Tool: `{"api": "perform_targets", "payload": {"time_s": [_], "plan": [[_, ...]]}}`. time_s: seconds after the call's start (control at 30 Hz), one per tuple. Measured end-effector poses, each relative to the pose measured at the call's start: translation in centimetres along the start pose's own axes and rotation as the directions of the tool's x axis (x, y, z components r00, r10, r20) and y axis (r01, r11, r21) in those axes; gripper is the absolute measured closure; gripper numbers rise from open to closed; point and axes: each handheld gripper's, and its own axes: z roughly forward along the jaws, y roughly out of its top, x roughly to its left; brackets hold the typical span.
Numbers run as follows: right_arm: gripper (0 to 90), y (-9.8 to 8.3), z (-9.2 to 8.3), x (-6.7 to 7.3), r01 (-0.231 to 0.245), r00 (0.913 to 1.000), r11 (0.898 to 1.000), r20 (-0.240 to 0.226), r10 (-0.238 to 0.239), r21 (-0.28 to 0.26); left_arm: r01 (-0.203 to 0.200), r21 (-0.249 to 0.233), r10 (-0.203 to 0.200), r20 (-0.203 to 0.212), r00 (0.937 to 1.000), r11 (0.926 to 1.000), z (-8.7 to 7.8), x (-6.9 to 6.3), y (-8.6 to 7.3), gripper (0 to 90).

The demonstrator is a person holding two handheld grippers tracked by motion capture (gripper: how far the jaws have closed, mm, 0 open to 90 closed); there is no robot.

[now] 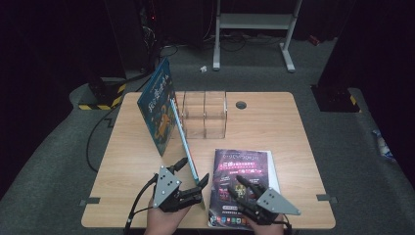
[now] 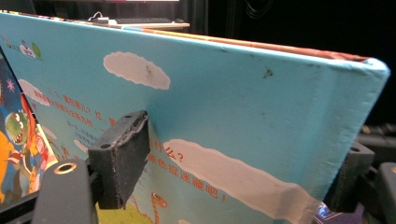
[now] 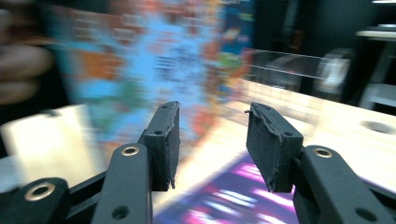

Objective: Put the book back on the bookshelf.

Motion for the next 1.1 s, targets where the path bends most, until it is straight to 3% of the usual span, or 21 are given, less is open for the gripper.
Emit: {"api": "perform_targets", "payload": {"time_s": [0.1, 0.17, 0.2, 0.37, 0.47, 0.73, 1.1], "plan": [[54.3, -0.4, -0.6, -2.9, 0.015, 0.9950, 1.000, 0.099, -0.016, 0.014, -0.003, 0.002, 0.003, 0.002, 1.0000, 1.0000, -0.1, 0.1, 0.0, 22.4], [54.6, -1.1, -1.2, -4.8, 0.014, 0.9851, 1.000, 0.171, -0.017, 0.017, -0.008, 0.008, 0.008, 0.001, 1.0000, 0.9999, -0.2, 0.1, 0.1, 22.7], [54.7, -1.6, -1.7, -5.8, -0.008, 0.9777, 1.000, 0.210, 0.004, 0.020, -0.008, 0.008, 0.008, 0.000, 1.0000, 0.9999, -0.2, 0.1, 0.1, 22.9], [54.8, -2.6, -3.1, -8.3, -0.050, 0.9529, 0.998, 0.301, 0.035, 0.042, -0.015, 0.009, 0.015, 0.002, 0.9999, 0.9999, -0.3, 0.2, 0.2, 24.1], [54.9, -3.0, -3.3, -9.0, -0.078, 0.9451, 0.996, 0.321, 0.060, 0.044, -0.023, 0.009, 0.022, 0.006, 0.9997, 0.9997, -0.4, 0.3, 0.2, 25.2], [55.1, -3.3, -3.3, -9.3, -0.091, 0.9436, 0.994, 0.324, 0.069, 0.054, -0.047, 0.020, 0.047, 0.006, 0.9989, 0.9987, -1.2, 0.6, 0.3, 30.3], [55.4, -3.3, -3.6, -9.6, -0.097, 0.9386, 0.994, 0.337, 0.076, 0.048, -0.051, 0.024, 0.051, 0.001, 0.9987, 0.9984, -2.1, 1.3, 0.2, 33.1]]}}
